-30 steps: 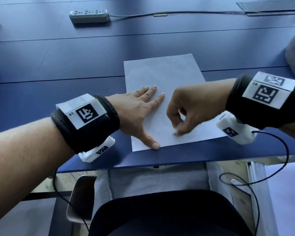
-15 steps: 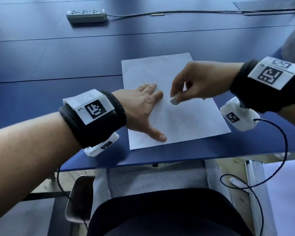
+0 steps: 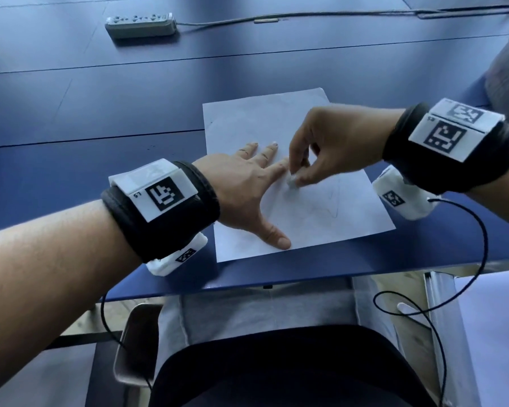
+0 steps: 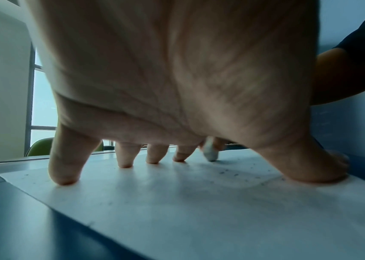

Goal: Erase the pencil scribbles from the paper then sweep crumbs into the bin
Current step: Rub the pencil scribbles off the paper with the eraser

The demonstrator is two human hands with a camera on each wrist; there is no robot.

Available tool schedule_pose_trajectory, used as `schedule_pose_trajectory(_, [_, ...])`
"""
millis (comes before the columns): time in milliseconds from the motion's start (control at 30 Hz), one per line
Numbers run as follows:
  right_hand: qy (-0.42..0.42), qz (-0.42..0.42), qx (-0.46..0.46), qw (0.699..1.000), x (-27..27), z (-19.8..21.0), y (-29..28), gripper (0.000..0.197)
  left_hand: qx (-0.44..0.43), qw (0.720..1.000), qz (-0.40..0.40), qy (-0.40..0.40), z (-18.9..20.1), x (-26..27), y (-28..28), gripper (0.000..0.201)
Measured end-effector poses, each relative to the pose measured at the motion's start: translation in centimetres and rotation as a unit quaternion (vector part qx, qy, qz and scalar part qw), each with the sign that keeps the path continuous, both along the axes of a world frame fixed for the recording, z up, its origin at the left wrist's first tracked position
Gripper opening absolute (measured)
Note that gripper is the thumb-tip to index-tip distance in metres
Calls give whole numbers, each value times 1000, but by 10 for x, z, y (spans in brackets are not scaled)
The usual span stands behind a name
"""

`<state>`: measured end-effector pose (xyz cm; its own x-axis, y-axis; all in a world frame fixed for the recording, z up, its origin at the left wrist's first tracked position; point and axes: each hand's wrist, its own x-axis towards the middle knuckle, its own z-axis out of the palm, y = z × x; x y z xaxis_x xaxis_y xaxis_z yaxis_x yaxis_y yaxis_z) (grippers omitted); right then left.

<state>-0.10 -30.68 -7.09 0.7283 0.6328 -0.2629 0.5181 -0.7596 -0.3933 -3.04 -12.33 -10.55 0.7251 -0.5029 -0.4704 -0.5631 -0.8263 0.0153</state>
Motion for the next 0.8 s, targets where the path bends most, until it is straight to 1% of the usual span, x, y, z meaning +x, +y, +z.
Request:
schedule_pose_trajectory(100, [103,59,-32,992,-22,-1,4,8,9,1000,-3,2,0,0,-1,135])
schedule_pose_trajectory(133, [121,65,-38,990,-26,-1,4,9,13,1000,-4,3,0,0,-1,134])
schedule_pose_trajectory(167, [111,57,-35,992,-25,-2,3,11,16,1000,-5,4,0,1,-1,133])
schedule_pose_trajectory(267, [30,-3,5,1000,-14,-1,-4,13,16,1000,-6,8,1,1,-2,132])
schedule_pose_trajectory(300, [25,-3,7,1000,-14,-1,-5,12,18,1000,-6,9,0,2,-2,133])
schedule_pose_trajectory(333, [36,10,4,999,-19,-1,-4,12,21,1000,-7,9,0,2,-1,134])
schedule_pose_trajectory(433, [106,50,-26,993,-33,0,0,12,22,1000,-9,10,-2,1,0,136])
schedule_pose_trajectory(467, [99,46,-27,994,-30,1,0,12,23,1000,-10,9,-2,1,0,136])
schedule_pose_trajectory(567, [24,-3,-2,1000,-17,1,-6,11,25,1000,-8,11,-2,2,-1,136])
schedule_pose_trajectory(600, [18,-6,2,1000,-17,1,-6,11,26,1000,-8,11,-1,2,-1,135])
schedule_pose_trajectory(633, [28,5,2,1000,-21,0,-5,11,27,1000,-8,12,-1,2,-1,134])
schedule_pose_trajectory(733, [102,44,-19,994,-36,0,-1,13,30,999,-9,12,-1,1,-1,133])
schedule_pose_trajectory(767, [96,41,-24,994,-33,1,-1,14,32,999,-10,12,-1,1,-1,133])
schedule_pose_trajectory(800, [73,25,-22,997,-25,0,-4,14,33,999,-11,11,0,1,-2,133])
